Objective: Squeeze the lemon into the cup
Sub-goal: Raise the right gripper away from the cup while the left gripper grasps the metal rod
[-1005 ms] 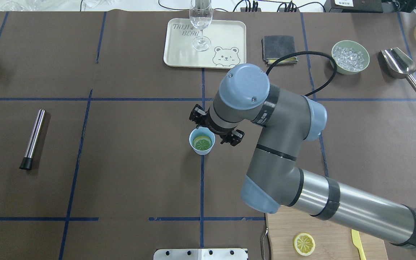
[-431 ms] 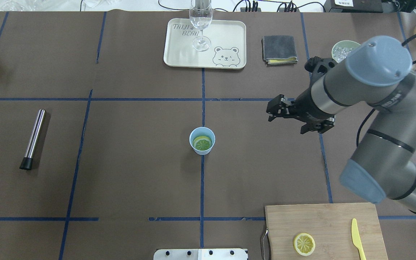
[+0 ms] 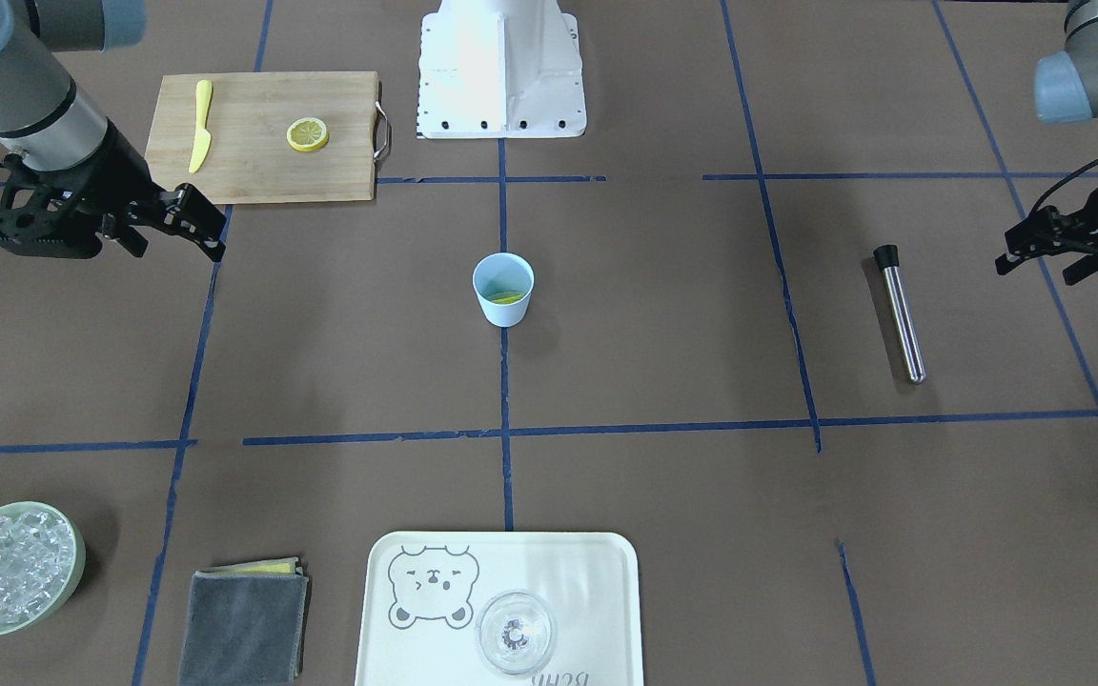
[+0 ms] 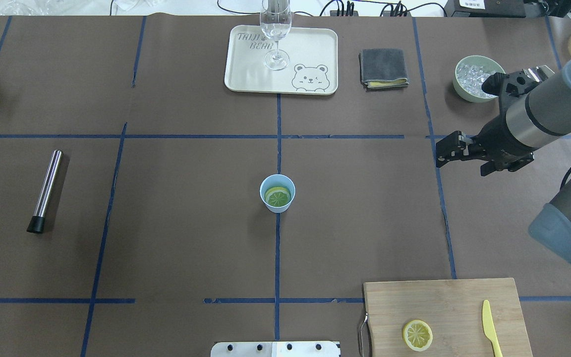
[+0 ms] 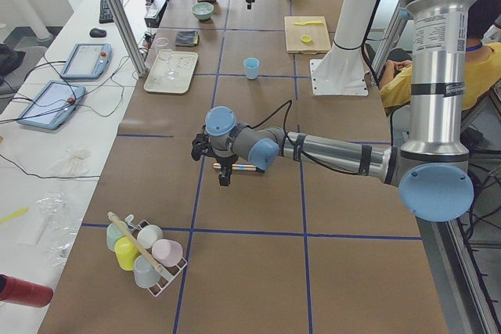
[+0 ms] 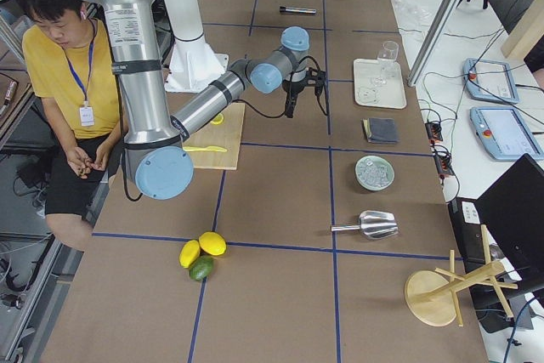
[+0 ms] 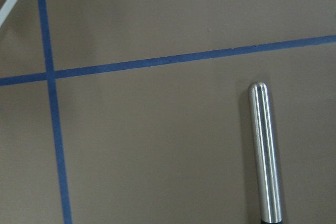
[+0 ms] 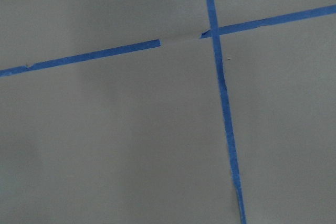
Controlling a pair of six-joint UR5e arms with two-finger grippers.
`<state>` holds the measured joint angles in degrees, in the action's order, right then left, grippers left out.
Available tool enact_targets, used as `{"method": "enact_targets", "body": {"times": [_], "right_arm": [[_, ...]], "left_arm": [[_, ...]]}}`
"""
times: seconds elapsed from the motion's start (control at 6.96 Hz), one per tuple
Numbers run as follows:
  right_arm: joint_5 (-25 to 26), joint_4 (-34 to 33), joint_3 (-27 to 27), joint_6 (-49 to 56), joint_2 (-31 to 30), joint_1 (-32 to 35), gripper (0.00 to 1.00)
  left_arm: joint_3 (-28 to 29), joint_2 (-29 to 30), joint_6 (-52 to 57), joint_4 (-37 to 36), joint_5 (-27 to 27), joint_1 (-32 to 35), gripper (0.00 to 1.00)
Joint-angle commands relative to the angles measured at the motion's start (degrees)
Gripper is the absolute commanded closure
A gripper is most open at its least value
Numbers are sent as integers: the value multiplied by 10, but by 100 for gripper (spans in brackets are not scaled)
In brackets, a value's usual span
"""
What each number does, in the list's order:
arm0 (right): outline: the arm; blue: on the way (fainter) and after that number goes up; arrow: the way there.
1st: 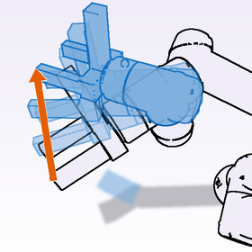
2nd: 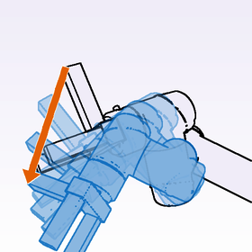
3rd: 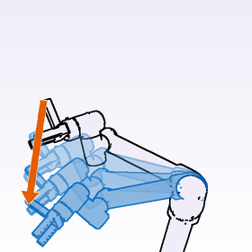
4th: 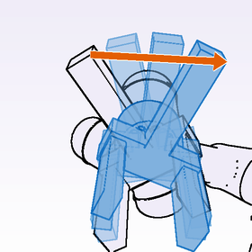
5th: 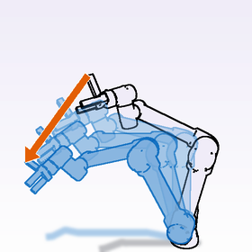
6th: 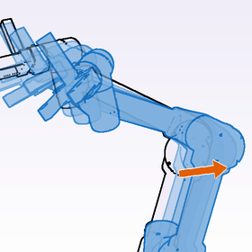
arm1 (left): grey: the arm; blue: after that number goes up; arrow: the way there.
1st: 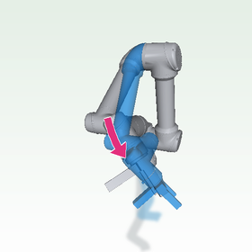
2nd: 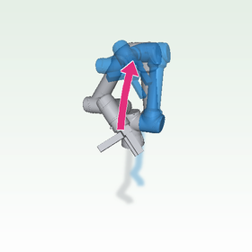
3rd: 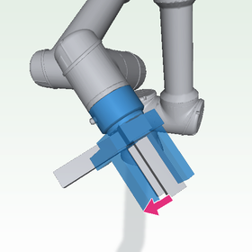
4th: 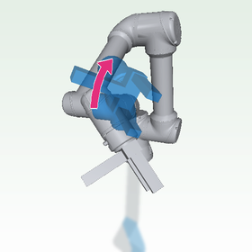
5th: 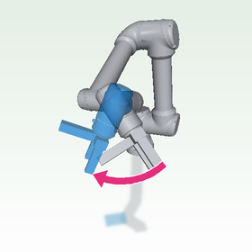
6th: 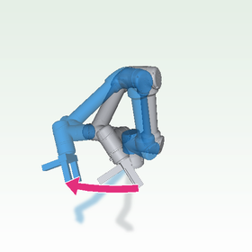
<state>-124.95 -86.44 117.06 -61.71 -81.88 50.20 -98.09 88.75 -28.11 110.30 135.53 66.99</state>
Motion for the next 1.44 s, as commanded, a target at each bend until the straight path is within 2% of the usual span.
{"method": "enact_targets", "body": {"times": [0.0,0.14,0.72,1.01,1.29], "right_arm": [[-2,1,-10,22,-7,4,0],[-2,17,-17,19,-7,4,0],[-2,24,-25,18,-6,2,0],[-2,24,-25,16,-4,2,0],[-3,24,-25,16,-3,2,0]], "left_arm": [[34,53,-118,28,-71,-88,0],[40,58,-140,33,-123,-125,0],[101,86,-137,62,-123,-131,5],[113,90,-134,62,-124,-131,14],[114,91,-135,61,-123,-131,34]]}}
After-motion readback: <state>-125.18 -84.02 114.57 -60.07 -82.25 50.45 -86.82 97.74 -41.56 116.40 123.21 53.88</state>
